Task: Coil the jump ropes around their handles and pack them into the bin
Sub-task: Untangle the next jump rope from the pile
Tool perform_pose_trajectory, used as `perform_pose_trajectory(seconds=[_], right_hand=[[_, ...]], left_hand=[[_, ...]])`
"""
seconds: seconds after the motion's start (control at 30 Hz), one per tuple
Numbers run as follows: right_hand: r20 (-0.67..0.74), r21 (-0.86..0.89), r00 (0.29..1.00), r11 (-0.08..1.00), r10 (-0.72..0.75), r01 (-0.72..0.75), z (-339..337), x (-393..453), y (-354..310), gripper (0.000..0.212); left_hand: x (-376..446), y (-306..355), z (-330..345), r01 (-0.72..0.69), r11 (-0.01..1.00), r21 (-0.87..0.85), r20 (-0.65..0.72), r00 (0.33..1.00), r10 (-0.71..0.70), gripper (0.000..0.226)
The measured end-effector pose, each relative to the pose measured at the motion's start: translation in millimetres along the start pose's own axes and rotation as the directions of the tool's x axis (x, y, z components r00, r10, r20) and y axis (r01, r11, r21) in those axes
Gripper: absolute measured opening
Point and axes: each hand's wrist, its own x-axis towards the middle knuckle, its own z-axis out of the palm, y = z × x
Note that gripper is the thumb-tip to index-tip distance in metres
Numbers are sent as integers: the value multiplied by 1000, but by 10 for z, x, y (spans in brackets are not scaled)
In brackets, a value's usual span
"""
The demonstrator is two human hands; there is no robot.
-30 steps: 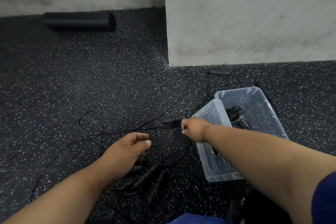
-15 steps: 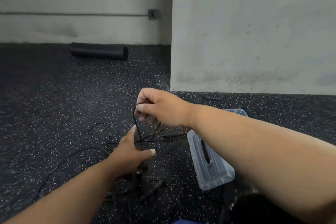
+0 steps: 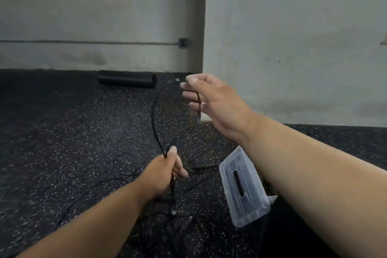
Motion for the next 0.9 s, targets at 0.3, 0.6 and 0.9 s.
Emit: perform_pose_trajectory(seconds=[0.3,0.6,0.9], right_hand=[[367,-692,636,656,679,-301,75,-261,1265,47],[301,-620,843,763,445,-182,47,-34,1210,32],[274,-451,952,892,137,2,229,110,785,29]], left_hand=[[-84,588,-601,-101,577,-811,-151,988,-40,55],[44,211,-848,-40,852,-521,-110,994,-20,47],[235,-307,-299,-15,887,462,115,992,-42,22]])
